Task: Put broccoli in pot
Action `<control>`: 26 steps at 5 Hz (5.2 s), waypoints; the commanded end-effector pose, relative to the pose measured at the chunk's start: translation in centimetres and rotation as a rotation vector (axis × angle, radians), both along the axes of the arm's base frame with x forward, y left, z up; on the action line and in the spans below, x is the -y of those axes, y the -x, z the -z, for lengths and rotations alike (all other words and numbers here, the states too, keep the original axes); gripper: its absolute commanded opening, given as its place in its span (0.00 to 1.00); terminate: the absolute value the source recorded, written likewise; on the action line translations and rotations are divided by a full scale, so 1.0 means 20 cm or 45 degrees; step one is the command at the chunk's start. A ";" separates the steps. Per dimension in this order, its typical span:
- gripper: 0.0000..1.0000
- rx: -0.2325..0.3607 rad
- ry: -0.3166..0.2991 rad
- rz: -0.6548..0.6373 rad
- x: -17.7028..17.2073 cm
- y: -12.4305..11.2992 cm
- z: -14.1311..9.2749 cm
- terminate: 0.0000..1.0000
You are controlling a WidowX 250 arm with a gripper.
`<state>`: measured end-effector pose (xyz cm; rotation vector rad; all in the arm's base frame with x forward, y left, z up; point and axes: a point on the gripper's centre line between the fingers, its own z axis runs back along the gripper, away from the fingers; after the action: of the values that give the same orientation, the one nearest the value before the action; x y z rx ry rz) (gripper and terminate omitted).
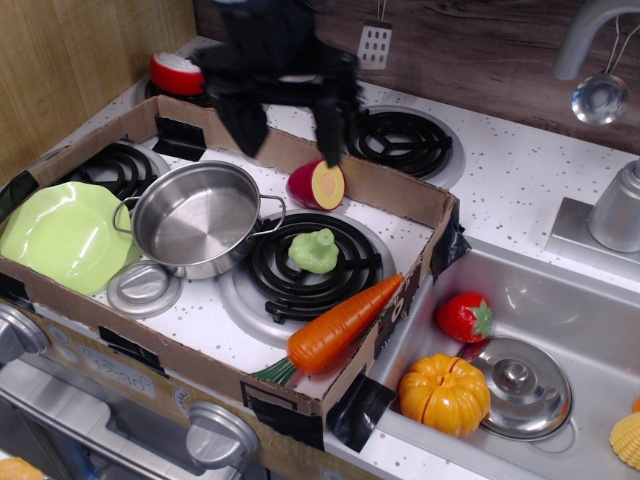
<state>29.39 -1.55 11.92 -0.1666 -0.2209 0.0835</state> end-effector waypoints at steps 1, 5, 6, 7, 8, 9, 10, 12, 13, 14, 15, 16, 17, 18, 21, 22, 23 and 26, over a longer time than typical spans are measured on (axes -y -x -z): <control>1.00 0.026 -0.013 -0.034 0.08 -0.03 0.05 0.00; 1.00 0.031 -0.048 -0.078 0.01 -0.06 0.27 0.00; 1.00 0.019 -0.029 -0.068 0.01 -0.07 0.29 0.00; 1.00 0.023 -0.014 -0.057 0.01 -0.09 0.34 0.00; 1.00 0.038 -0.028 -0.067 0.03 -0.10 0.37 0.00; 0.00 0.039 0.010 -0.059 0.03 -0.09 0.39 0.00; 0.00 0.049 -0.010 -0.074 0.04 -0.08 0.37 0.00; 0.00 -0.001 -0.031 -0.101 0.08 -0.09 0.21 0.00; 0.00 -0.033 -0.056 -0.124 0.10 -0.08 0.08 0.00; 0.00 -0.075 -0.092 -0.138 0.07 -0.09 -0.05 0.00; 0.00 -0.117 -0.071 -0.150 -0.10 -0.07 -0.06 0.00; 0.00 -0.156 -0.039 -0.187 -0.31 -0.06 0.00 0.00; 0.00 -0.125 -0.053 -0.205 -0.46 -0.04 0.01 0.00; 0.00 -0.087 -0.052 -0.180 -0.50 -0.06 0.02 0.00; 1.00 -0.063 -0.071 -0.159 -0.46 -0.10 0.03 0.00; 1.00 -0.063 -0.071 -0.159 -0.46 -0.10 0.03 0.00; 1.00 -0.063 -0.071 -0.159 -0.46 -0.10 0.03 0.00; 1.00 -0.063 -0.071 -0.159 -0.46 -0.10 0.03 0.00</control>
<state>30.32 7.40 9.57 -0.1050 -0.1256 0.2117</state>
